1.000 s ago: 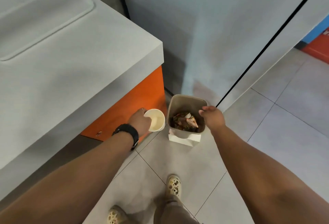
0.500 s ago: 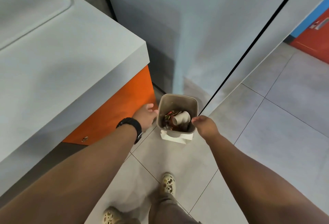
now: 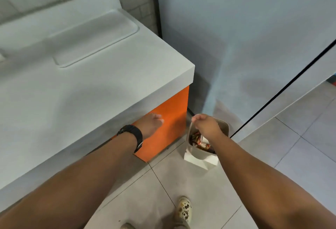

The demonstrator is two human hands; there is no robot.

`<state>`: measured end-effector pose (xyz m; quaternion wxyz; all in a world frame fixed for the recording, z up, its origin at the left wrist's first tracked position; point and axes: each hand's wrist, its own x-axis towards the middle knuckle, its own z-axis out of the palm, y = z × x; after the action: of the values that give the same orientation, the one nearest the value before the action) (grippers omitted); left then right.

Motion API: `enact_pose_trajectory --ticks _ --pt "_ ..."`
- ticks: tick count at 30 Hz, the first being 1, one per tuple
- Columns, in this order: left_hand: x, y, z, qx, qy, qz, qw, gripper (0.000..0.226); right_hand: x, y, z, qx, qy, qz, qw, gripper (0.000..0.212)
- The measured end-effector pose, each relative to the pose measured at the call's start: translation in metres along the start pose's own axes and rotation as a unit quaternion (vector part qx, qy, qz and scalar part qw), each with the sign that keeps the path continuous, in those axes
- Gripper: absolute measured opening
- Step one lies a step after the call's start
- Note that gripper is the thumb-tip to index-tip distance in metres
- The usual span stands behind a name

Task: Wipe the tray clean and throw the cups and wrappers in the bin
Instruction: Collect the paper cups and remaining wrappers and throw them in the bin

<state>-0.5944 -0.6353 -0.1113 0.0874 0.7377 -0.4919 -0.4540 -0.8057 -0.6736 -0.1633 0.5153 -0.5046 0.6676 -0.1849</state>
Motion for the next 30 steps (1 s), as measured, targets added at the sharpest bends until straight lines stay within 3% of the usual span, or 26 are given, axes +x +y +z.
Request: enact_pose_trajectory --ticks 4,7,11,22,30 --pt "-0.028 -0.02 -0.041 -0.021 0.031 0.024 0.999 0.025 -0.014 -0.05 0.03 -0.021 -0.023 -0.092 0.995 0.015" --pt "-0.053 -0.038 -0.063 -0.115 0.06 0.027 0.991 0.011 -0.028 -0.083 0.061 -0.019 -0.025 -0.157 0.987 0.013" --pt "-0.089 -0.07 -0.089 -0.169 0.076 0.02 0.982 0.025 -0.056 -0.124 0.109 -0.01 -0.062 -0.213 0.975 0.014" --pt "-0.197 -0.225 -0.202 -0.214 0.211 -0.023 0.954 0.022 -0.14 -0.203 0.278 -0.07 -0.173 -0.29 0.939 0.015" --pt "-0.254 -0.321 -0.242 -0.205 0.294 -0.074 0.931 0.024 -0.183 -0.22 0.374 -0.096 -0.202 -0.315 0.922 0.017"
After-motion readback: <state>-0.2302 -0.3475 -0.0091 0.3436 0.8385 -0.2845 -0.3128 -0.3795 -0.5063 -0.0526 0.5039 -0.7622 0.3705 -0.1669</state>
